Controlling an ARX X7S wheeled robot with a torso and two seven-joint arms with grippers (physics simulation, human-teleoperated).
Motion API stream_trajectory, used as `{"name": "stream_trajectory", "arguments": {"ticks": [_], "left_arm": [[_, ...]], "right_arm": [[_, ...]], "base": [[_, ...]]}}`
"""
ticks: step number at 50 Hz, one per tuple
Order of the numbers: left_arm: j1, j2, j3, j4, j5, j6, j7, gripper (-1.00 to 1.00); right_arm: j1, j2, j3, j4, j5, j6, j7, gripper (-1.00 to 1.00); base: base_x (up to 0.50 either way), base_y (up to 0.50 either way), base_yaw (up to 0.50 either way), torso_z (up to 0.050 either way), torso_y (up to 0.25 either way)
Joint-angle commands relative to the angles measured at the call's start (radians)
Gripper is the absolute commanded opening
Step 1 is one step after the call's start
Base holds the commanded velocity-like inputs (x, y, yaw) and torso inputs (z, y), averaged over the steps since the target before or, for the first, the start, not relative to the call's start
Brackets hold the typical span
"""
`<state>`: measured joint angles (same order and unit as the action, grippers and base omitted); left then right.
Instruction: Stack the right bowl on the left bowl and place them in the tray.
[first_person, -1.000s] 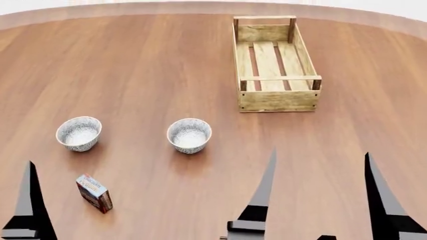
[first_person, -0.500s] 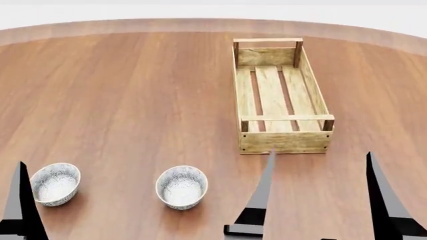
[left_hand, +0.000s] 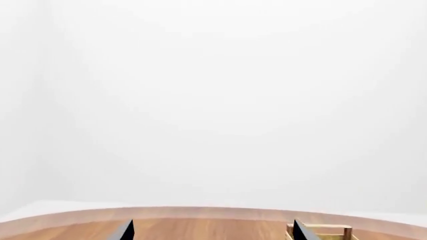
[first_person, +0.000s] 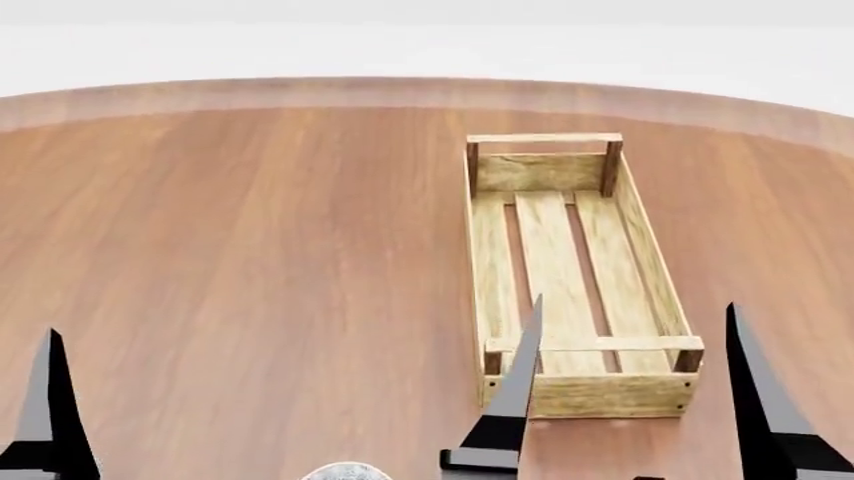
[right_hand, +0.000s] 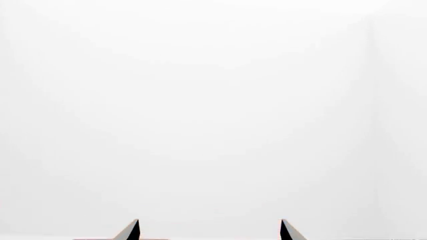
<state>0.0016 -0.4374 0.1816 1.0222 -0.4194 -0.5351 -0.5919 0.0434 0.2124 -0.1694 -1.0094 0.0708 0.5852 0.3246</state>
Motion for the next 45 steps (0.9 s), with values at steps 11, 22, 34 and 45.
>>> {"name": "stream_trajectory", "arguments": {"ticks": [11, 22, 34, 45], "left_arm": [[-0.009, 0.001, -0.003, -0.018, -0.04, 0.033, 0.002, 1.0], [-0.01, -0.004, 0.016, -0.042, -0.031, 0.053, -0.002, 1.0], [-0.008, -0.023, 0.008, -0.022, -0.054, 0.057, -0.022, 1.0], [-0.008, -0.035, 0.0, -0.017, -0.073, 0.064, -0.034, 1.0]], "right_arm": [[0.003, -0.004, 0.07, 0.02, 0.025, -0.003, -0.019, 1.0], [-0.031, 0.008, 0.071, 0.055, 0.05, -0.105, -0.027, 1.0], [-0.003, 0.026, 0.041, 0.029, 0.022, -0.02, 0.003, 1.0], [-0.028, 0.013, 0.071, 0.04, 0.057, -0.08, 0.017, 1.0]], "base": [[0.46, 0.0, 0.0, 0.0, 0.001], [0.0, 0.0, 0.0, 0.0, 0.0], [0.13, 0.0, 0.0, 0.0, 0.0], [0.36, 0.0, 0.0, 0.0, 0.001]]}}
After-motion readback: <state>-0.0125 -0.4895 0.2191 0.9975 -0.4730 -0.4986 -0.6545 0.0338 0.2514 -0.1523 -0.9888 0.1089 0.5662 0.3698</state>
